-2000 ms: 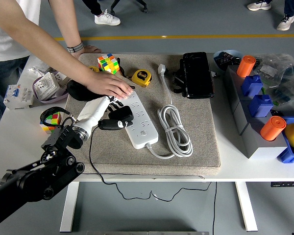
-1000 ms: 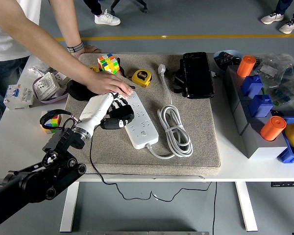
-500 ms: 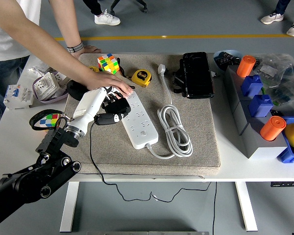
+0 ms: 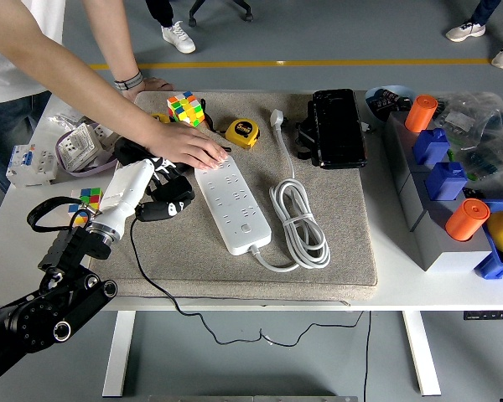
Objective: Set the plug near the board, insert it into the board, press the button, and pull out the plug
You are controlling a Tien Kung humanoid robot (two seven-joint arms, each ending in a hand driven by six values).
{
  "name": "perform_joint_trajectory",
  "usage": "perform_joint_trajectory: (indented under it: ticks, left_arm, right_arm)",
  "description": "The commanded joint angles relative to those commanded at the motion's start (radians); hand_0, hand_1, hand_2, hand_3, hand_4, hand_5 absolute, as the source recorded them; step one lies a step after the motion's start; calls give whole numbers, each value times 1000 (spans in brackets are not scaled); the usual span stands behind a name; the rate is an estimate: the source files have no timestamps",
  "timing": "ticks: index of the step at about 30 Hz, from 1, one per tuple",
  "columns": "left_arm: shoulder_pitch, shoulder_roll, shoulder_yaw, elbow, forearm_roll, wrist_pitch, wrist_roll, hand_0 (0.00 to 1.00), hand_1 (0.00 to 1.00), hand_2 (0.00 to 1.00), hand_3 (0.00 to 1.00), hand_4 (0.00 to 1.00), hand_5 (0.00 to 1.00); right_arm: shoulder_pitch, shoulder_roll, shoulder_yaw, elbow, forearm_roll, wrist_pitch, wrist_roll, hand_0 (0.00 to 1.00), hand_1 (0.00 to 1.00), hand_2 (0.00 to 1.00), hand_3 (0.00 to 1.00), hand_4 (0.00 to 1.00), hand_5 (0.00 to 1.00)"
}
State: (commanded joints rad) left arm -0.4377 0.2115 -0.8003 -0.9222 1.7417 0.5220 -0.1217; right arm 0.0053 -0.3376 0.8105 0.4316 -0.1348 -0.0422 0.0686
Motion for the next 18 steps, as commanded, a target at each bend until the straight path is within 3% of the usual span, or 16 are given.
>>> perform_joint_trajectory:
  ticks: [8,9,18]
  left_arm:
    - [1,-2,7,30,-15,-1,-4,305,446,498,549,810,2]
    - [1,-3,7,31,-15,-2,-4,357,496,539,566,818,2]
    - [4,-3,3,39,-17,-15,9,375,512,551,565,837,3]
  right_arm:
    - [-1,0,-1,0,0,0,0,600,651,611,511,808,501]
    - [-1,0,-1,1,0,0,0,600,651,612,511,808,502]
    - [-1,0,-2,1,0,0,0,600,651,612,511,808,501]
